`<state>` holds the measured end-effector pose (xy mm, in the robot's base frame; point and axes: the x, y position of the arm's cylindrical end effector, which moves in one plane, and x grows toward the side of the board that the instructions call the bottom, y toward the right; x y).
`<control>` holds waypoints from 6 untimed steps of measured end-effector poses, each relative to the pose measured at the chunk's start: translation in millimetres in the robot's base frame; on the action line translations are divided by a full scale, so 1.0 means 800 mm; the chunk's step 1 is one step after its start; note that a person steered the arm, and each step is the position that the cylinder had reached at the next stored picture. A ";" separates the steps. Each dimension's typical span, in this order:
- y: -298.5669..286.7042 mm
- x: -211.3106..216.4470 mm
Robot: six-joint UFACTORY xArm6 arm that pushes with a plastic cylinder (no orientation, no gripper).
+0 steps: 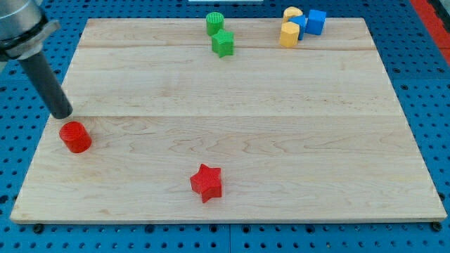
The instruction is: Move red circle towards red star
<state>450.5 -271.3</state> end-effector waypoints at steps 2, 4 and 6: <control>0.072 0.044; 0.159 0.072; 0.052 0.103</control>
<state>533.1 -229.8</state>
